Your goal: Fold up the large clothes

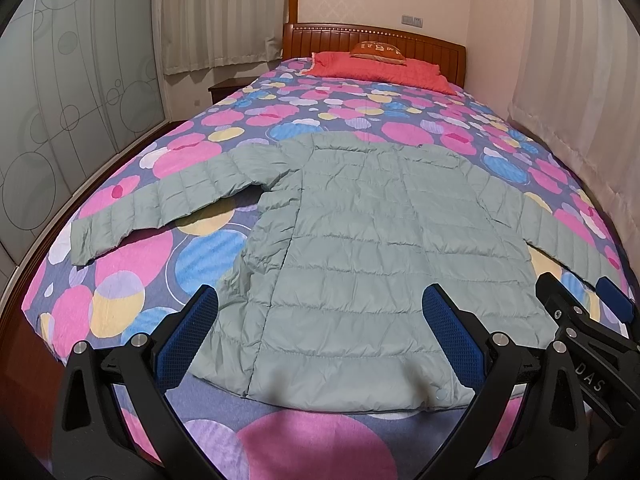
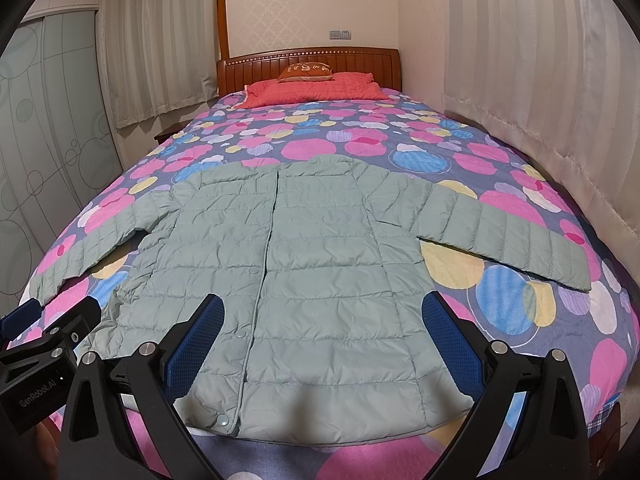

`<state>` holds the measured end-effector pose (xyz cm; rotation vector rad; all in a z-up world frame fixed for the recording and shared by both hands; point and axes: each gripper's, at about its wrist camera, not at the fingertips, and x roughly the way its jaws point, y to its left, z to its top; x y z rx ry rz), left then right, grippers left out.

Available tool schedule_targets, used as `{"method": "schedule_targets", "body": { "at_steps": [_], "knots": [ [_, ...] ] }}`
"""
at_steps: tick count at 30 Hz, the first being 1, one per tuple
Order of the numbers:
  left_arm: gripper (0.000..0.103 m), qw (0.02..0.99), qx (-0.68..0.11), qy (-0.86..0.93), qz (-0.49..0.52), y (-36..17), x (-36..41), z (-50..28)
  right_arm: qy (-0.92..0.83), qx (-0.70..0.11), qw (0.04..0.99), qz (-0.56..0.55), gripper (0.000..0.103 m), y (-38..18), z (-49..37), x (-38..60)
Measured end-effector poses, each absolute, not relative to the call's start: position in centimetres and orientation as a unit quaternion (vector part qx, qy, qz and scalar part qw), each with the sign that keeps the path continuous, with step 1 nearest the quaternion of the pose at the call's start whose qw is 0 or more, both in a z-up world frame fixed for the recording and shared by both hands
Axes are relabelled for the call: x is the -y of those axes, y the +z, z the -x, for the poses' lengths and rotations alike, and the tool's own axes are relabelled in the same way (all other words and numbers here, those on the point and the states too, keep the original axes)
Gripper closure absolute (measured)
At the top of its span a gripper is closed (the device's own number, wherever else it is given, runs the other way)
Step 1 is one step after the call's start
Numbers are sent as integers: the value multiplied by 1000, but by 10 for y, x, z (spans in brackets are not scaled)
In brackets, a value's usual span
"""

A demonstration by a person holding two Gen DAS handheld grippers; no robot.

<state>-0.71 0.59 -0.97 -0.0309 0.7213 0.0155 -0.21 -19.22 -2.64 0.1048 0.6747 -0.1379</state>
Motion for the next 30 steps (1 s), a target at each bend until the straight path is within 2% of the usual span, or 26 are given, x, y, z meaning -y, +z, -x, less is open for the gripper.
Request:
{"method": "schedule_targets", "body": {
  "at_steps": [30],
  "knots": [
    [2, 934, -356, 8, 15, -12, -4, 6, -67, -331, 940, -51, 5, -28, 2, 191]
  ]
}}
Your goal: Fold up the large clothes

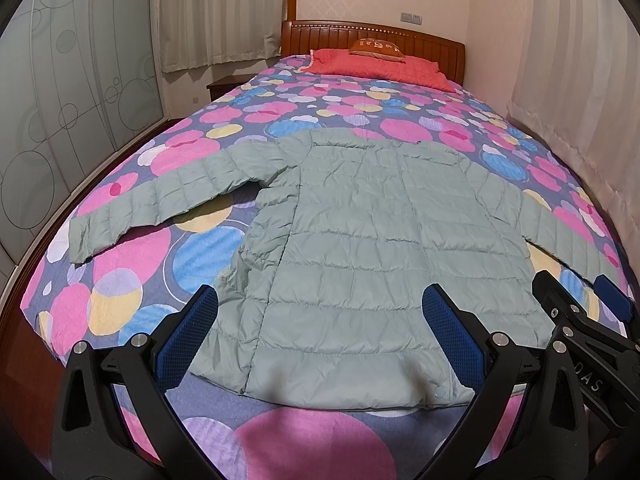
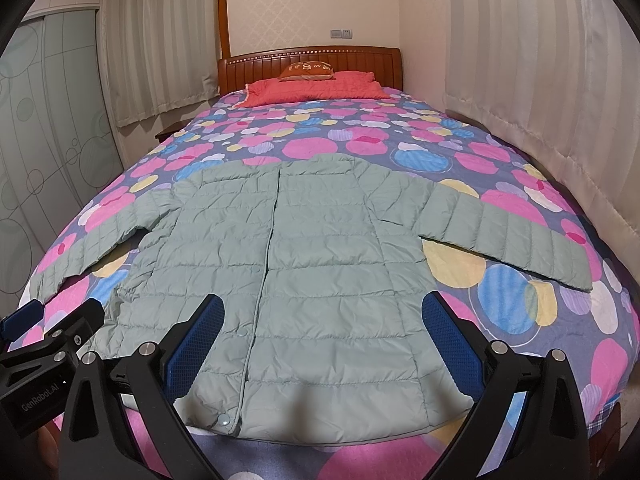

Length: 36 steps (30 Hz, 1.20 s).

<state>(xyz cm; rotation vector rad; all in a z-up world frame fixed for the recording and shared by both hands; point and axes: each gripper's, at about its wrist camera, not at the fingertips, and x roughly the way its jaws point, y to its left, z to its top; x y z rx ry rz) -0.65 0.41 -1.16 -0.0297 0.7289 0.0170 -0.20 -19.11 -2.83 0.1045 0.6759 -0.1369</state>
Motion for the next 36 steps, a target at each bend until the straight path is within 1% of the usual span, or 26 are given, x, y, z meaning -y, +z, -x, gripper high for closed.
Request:
{"method": "schedule_targets", "body": {
  "at_steps": [5, 16, 29, 36],
  "knots": [
    [2, 934, -357, 8, 14, -12, -4, 6, -67, -331, 940, -51, 5, -30, 2, 191],
    [2, 929, -371, 11, 14, -32, -3, 1, -68, -337, 937, -57, 5, -39, -1, 198],
    [2, 904, -420, 34, 65, -55, -43, -74, -102, -354, 925, -94, 5, -69, -47, 236],
    [2, 893, -434, 70, 98, -69, -73, -106, -119, -361, 914, -144, 5, -81, -71, 277]
  ]
}}
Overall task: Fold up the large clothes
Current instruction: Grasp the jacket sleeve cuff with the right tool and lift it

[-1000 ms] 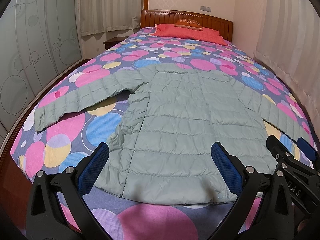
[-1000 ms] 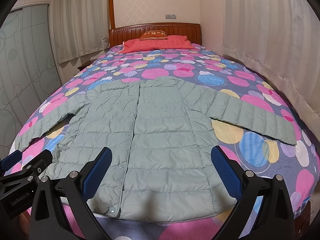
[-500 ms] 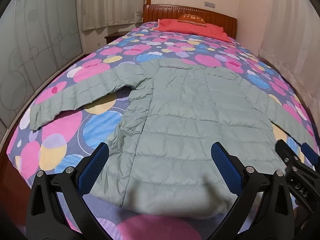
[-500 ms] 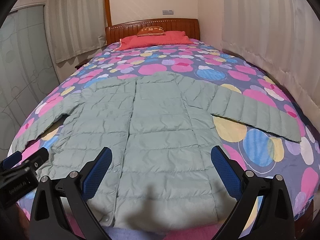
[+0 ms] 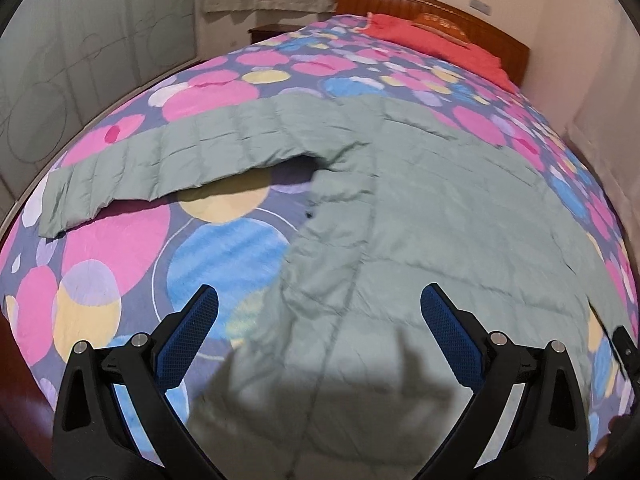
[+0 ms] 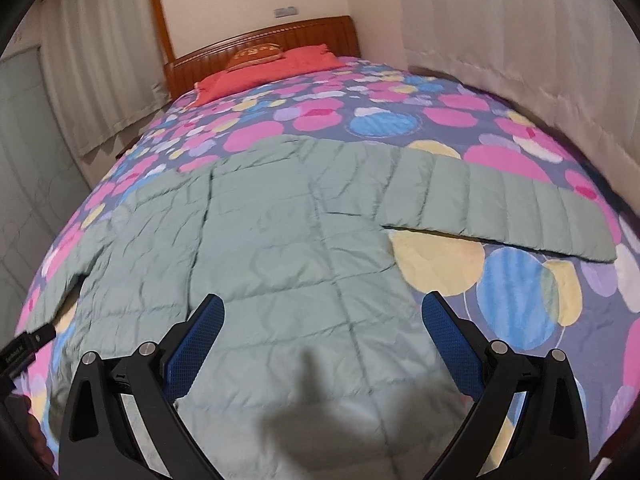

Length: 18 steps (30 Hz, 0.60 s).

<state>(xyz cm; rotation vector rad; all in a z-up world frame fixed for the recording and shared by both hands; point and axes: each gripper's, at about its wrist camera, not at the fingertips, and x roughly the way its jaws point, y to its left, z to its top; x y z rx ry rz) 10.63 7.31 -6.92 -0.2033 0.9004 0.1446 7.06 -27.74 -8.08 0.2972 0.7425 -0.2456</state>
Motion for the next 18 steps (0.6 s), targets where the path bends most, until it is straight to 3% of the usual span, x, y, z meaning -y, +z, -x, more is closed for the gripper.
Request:
{"method": "schedule_targets", "body": {
  "at_steps": [2, 4, 9, 10, 12, 13, 18],
  "knots": [
    [4, 892, -435, 74, 100, -71, -77, -112, -120, -357, 912, -164, 5, -83, -73, 292],
    [17, 889, -438, 81, 103, -75, -81, -118, -128, -349, 908, -194, 5, -85, -73, 313],
    [20, 880, -453, 90, 113, -88, -91, -131, -169, -329, 894, -254, 7, -96, -67, 372],
    [20, 878, -455, 93, 115, -90, -93, -133, -176, -327, 891, -261, 9, -98, -66, 382],
    [20, 876, -456, 100, 119, -94, -96, -135, -199, -323, 879, -290, 40, -107, -58, 411],
    [20, 876, -457, 103, 119, -95, -97, -136, -215, -325, 866, -313, 44, -113, -53, 430],
    [29, 869, -462, 124, 124, -104, -106, -139, -247, -285, 834, -403, 43, -135, -22, 492]
  ]
}}
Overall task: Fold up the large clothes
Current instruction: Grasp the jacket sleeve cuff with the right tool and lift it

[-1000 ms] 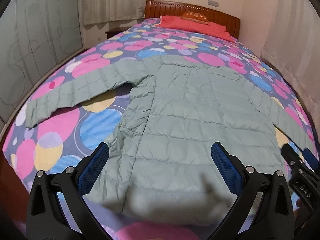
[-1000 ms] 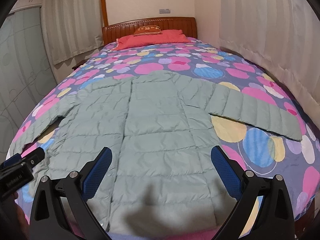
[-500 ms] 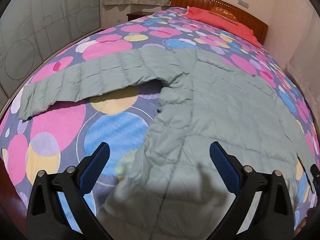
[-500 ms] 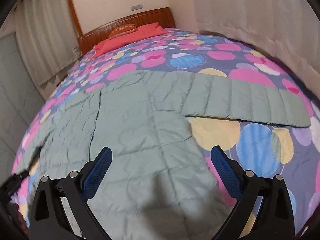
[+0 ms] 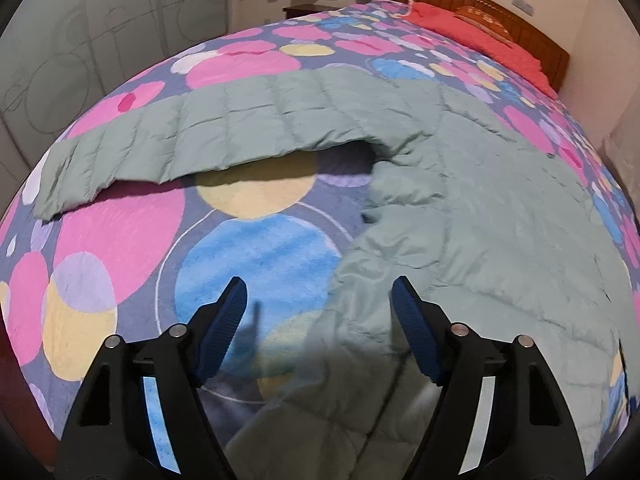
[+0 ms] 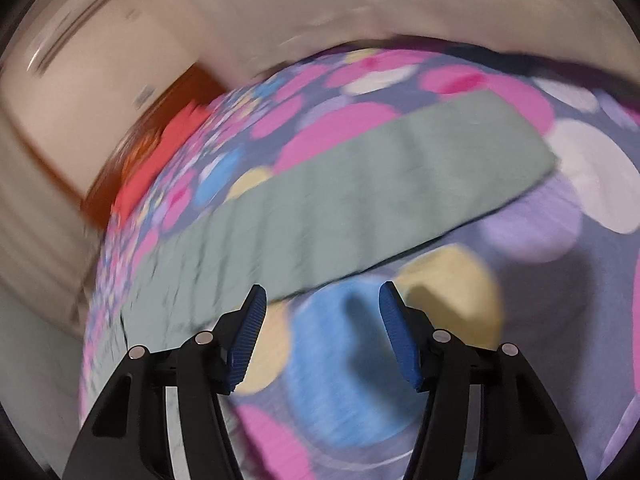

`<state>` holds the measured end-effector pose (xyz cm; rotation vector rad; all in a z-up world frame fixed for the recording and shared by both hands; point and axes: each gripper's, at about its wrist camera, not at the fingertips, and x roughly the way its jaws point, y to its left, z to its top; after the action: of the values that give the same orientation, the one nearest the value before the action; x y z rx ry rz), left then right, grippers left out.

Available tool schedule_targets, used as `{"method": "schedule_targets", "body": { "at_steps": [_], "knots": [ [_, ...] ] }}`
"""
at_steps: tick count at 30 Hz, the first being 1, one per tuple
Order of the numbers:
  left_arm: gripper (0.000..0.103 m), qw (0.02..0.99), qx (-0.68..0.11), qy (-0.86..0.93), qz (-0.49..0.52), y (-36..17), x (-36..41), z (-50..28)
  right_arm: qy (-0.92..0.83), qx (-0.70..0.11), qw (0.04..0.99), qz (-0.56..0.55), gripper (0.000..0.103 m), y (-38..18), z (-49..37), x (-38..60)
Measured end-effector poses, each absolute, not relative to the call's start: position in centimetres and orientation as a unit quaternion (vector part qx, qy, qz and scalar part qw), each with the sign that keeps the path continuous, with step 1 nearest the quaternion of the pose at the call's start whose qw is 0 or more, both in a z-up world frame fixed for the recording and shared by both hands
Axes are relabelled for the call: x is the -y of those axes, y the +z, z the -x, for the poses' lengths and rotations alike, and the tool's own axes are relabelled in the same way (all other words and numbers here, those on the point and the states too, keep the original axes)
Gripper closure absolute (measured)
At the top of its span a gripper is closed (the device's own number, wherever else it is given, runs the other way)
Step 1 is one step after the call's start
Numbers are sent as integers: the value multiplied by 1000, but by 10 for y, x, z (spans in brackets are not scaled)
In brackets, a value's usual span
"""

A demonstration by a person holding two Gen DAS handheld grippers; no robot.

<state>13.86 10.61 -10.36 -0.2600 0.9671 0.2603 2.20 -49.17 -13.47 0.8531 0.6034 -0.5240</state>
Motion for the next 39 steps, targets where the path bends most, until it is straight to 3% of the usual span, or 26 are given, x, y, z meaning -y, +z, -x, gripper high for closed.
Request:
{"method": "schedule_targets", "body": {
  "at_steps": [5, 17, 19, 21, 23, 24, 29, 39],
  "knots": [
    [29, 863, -466, 148, 130, -110, -115, -138, -276, -237, 802, -473, 36, -156, 8, 538],
    [29, 857, -472, 172, 117, -120, -109, -140, -275, -140, 780, -544, 33, -175, 15, 586],
    [29, 854, -477, 172, 116, -124, -108, -141, -287, -141, 781, -536, 40, -173, 12, 589],
    [29, 853, -479, 172, 115, -126, -108, -139, -296, -149, 778, -534, 70, -176, 9, 595],
    [28, 853, -479, 171, 114, -127, -109, -139, -293, -150, 772, -543, 88, -183, 8, 602],
    [28, 854, -478, 171, 114, -128, -109, -139, -292, -150, 772, -545, 92, -185, 9, 604],
    [26, 855, -477, 172, 110, -132, -109, -139, -294, -156, 808, -486, 95, -155, -11, 588],
    [14, 859, -469, 185, 93, -139, -109, -138, -185, -193, 888, -374, 95, -92, -109, 487]
  ]
}}
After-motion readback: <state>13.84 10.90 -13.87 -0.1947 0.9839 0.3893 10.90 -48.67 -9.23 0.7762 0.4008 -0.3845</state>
